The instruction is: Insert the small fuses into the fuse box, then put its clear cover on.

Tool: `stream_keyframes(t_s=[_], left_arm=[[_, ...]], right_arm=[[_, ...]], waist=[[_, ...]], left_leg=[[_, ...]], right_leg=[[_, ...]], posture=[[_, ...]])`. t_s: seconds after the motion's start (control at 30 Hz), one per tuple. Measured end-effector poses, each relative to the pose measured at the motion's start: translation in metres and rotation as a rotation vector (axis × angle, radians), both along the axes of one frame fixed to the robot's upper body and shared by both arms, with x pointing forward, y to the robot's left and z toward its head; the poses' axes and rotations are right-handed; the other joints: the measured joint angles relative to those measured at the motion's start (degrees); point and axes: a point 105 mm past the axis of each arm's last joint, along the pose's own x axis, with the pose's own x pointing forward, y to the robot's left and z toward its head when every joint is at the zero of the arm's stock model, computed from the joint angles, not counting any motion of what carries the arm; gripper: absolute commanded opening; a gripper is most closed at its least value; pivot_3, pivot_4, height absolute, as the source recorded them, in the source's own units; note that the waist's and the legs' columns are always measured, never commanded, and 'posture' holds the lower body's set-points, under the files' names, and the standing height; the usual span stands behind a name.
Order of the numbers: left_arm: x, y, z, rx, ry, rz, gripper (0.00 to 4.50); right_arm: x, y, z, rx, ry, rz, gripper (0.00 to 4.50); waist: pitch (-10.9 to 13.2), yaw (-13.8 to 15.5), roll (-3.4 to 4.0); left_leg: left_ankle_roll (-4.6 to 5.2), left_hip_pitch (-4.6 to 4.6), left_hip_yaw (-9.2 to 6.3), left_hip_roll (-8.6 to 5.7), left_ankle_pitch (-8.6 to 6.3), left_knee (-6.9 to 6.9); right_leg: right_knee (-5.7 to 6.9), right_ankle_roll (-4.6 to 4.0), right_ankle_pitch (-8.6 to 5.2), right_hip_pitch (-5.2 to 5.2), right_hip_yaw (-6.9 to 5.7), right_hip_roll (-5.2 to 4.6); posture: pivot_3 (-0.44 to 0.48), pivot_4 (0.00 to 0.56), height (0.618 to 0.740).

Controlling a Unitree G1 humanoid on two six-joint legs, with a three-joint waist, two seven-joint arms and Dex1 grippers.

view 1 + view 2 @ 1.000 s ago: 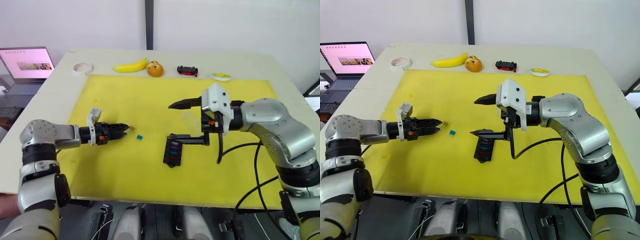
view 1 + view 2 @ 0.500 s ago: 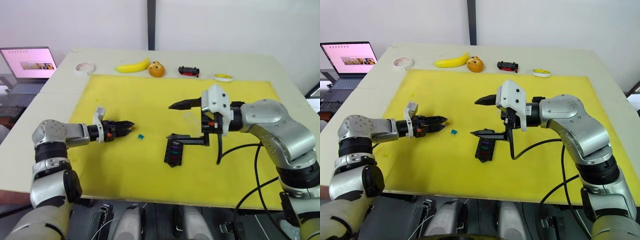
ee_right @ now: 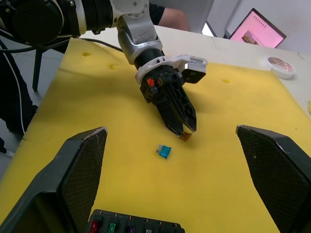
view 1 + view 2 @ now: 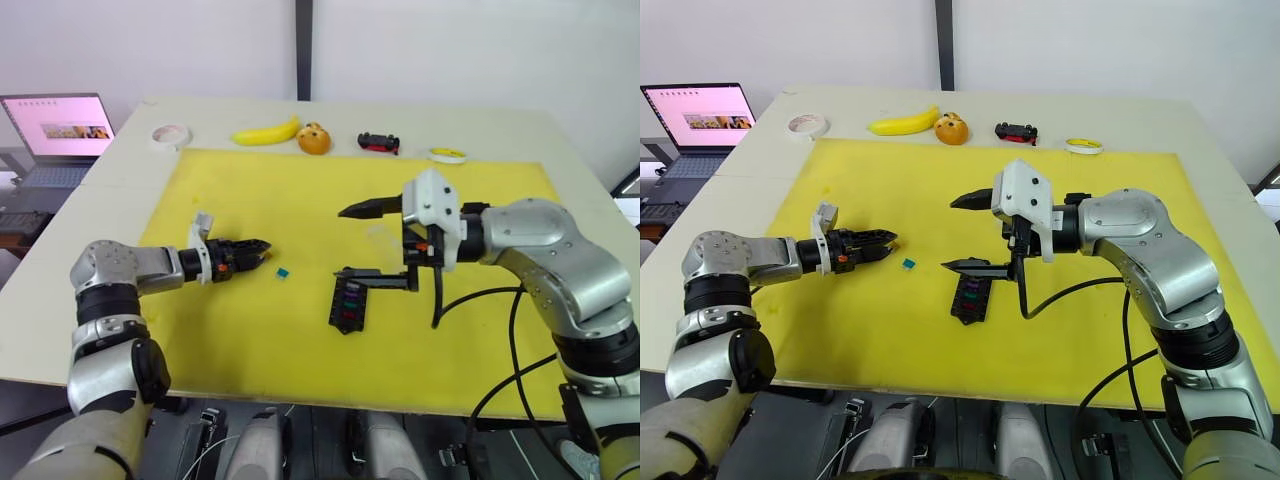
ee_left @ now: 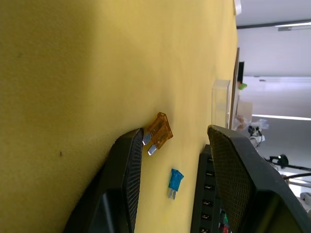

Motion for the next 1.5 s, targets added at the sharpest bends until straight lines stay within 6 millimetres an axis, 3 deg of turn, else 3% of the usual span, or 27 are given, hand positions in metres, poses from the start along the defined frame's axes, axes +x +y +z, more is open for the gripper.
stream_keyframes(t_s=[0.07,0.6,1.03,1.13,1.5], left_arm=[[0.000,0.000,-0.001,0.001,-0.003,-0.001,1.70],[-0.002,-0.010,-0.003,0.094,-0.049,-0.021,1.70],[-0.007,-0.004,-0.007,0.107,-0.081,-0.009,1.70],[-0.006,-0.003,-0.009,0.112,-0.083,-0.002,0.87],[-0.005,-0.003,-0.012,0.103,-0.103,-0.006,0.87]], right_arm=[[0.000,0.000,0.000,0.001,-0.001,-0.003,4.50],[0.000,0.000,0.000,-0.002,-0.010,-0.013,4.50],[0.000,0.000,0.000,0.000,-0.008,-0.015,4.50],[0.000,0.000,0.000,0.000,-0.008,-0.015,4.50],[-0.001,0.001,-0.001,-0.002,-0.008,-0.011,4.50]], waist=[[0.00,0.01,0.00],[0.00,0.27,0.00],[0.00,-0.30,0.00],[0.00,-0.29,0.01],[-0.03,-0.32,0.05]], left_leg=[[0.00,0.00,0.00,0.00,0.00,0.00],[0.01,-0.01,-0.01,-0.03,0.00,-0.01],[0.01,0.02,0.01,0.01,-0.01,-0.02],[0.01,0.02,0.01,0.01,-0.01,-0.02],[0.02,0.04,0.02,0.03,-0.01,-0.03]], right_leg=[[0.00,0.00,0.00,0.00,0.00,0.00],[-0.06,0.00,0.00,0.02,0.00,-0.05],[-0.08,0.00,0.00,0.02,0.00,-0.04],[-0.09,0.00,0.00,0.02,0.00,-0.04],[-0.09,0.00,0.00,0.02,0.00,-0.03]], posture=[[0.000,0.150,0.737],[0.000,0.150,0.737],[0.000,0.150,0.737],[0.000,0.150,0.737],[0.000,0.150,0.737]])
